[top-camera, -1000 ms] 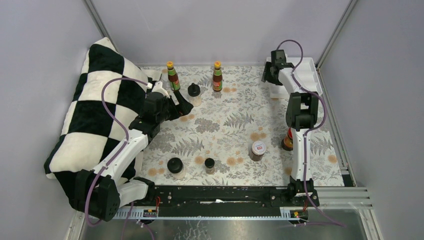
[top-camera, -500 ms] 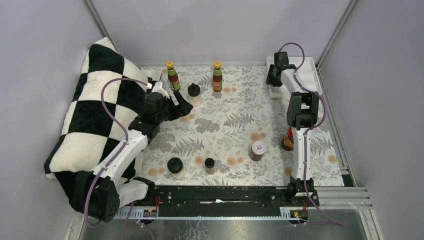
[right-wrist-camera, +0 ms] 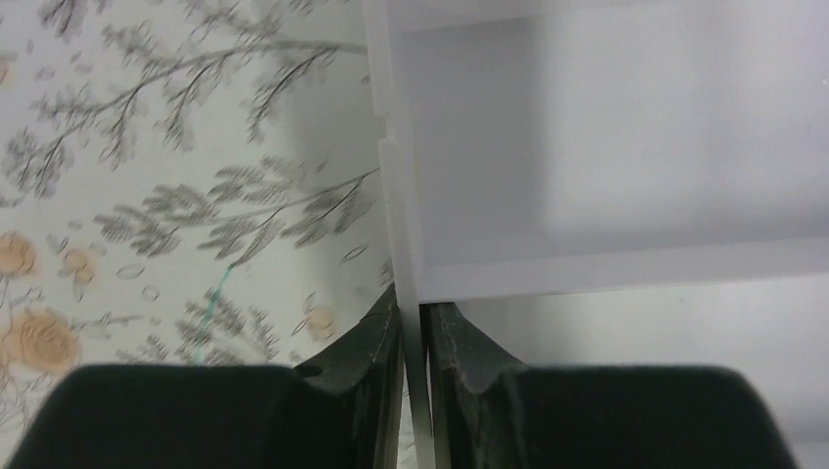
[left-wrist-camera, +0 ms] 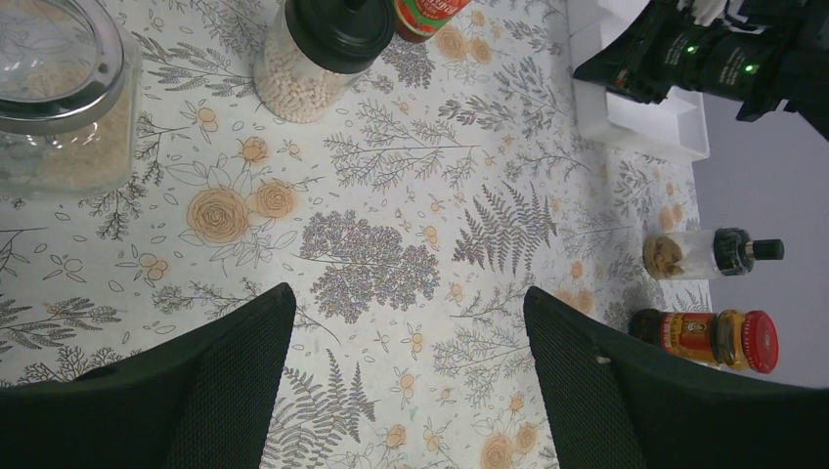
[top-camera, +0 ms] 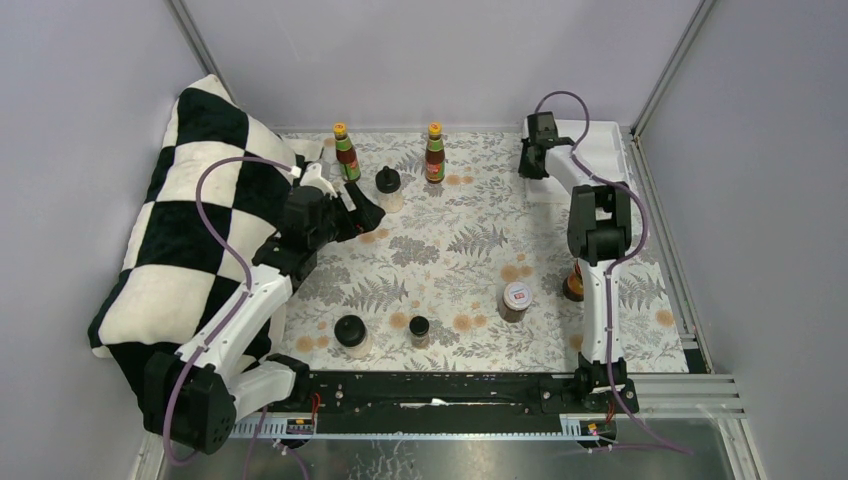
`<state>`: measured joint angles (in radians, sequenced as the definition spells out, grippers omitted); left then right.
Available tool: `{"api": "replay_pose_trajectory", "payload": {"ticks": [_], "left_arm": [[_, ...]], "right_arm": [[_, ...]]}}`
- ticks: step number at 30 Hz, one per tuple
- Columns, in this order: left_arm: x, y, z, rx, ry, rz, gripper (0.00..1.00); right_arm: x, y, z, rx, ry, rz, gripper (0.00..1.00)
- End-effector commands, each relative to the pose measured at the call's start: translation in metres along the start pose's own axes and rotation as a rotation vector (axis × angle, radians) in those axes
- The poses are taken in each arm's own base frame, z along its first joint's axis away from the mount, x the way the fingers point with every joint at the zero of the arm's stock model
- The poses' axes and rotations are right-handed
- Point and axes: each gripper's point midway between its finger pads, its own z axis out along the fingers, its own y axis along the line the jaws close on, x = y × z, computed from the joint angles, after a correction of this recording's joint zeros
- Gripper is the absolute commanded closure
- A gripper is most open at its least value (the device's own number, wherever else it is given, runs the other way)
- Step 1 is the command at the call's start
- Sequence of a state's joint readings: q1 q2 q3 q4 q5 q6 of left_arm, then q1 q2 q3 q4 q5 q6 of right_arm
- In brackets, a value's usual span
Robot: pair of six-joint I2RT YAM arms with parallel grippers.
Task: Organize the condiment bottles
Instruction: Move the storage box to the center of the board.
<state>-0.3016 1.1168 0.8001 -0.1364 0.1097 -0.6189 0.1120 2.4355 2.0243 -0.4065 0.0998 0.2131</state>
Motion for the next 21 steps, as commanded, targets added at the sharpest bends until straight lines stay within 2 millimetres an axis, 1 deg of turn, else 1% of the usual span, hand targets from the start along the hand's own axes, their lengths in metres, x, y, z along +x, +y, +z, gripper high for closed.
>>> {"api": "replay_pose_trajectory", "payload": {"ticks": [1,5,7,11,21], "left_arm": [[-0.008,-0.005,-0.013,-0.001,-0.027,0.010,0.10],[-0.009,-0.004,-0.021,-0.007,-0.042,0.016,0.10],[-0.009,-0.004,-0.024,-0.008,-0.043,0.018,0.10],[-0.009,-0.005,-0.025,0.000,-0.042,0.018,0.09],[-0.009,-0.009,-0.028,0.019,-0.044,0.011,0.09]], "right_arm": [[0.030,0.054,-0.029,-0.057,0.040,-0.080,0.85],[0.046,0.064,-0.034,-0.055,0.053,-0.107,0.87],[0.056,0.068,-0.036,-0.048,0.065,-0.126,0.89],[0.070,0.076,-0.052,-0.040,0.064,-0.144,0.90],[0.119,0.089,-0.084,-0.026,0.062,-0.146,0.92]]}}
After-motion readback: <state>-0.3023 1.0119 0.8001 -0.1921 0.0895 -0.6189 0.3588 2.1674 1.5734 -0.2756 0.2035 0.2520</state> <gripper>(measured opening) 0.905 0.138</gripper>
